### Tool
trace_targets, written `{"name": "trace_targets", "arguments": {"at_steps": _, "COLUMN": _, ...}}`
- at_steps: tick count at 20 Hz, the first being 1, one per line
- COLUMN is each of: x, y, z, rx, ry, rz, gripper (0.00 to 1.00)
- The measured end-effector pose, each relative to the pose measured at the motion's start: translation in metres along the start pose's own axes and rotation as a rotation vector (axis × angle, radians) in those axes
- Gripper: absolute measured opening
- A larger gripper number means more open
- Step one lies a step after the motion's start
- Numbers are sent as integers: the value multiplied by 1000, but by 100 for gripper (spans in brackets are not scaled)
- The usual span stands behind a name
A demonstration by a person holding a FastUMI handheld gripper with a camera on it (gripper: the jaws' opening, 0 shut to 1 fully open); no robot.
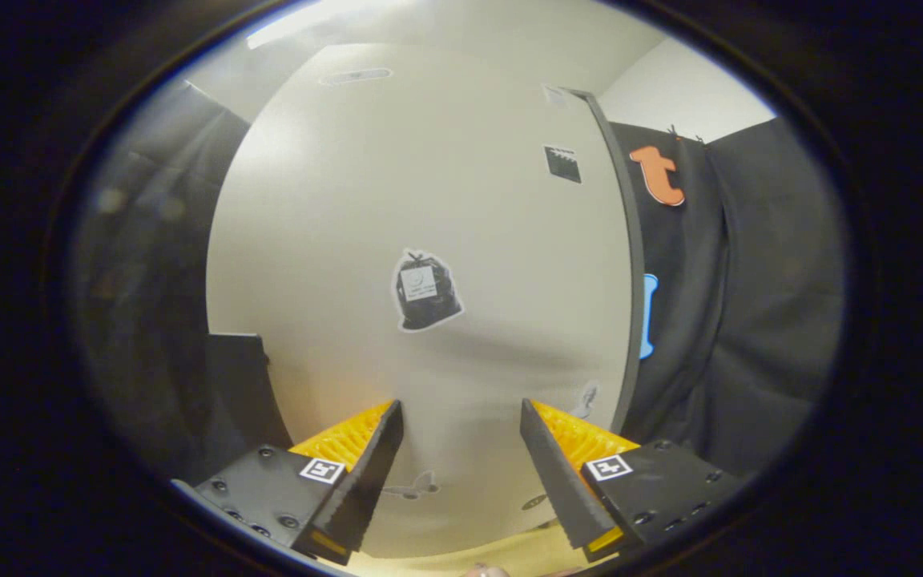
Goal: Open the shoe cabinet door, grab the shoes and put them into the shoe cabinet, then close the shoe cabinet door.
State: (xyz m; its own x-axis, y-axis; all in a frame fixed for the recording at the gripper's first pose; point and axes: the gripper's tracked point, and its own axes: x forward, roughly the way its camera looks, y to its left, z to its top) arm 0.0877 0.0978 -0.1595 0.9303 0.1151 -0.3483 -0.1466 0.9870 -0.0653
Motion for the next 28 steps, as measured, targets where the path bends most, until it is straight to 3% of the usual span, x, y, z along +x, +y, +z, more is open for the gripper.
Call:
{"name": "trace_targets", "arguments": {"at_steps": 10, "x": 64, "y": 13, "z": 3, "rx": 6, "ry": 3, "rz": 5, "gripper": 93}}
{"name": "trace_targets", "arguments": {"at_steps": 28, "x": 57, "y": 11, "z": 1, "rx": -6, "ry": 3, "rz": -24, "gripper": 94}}
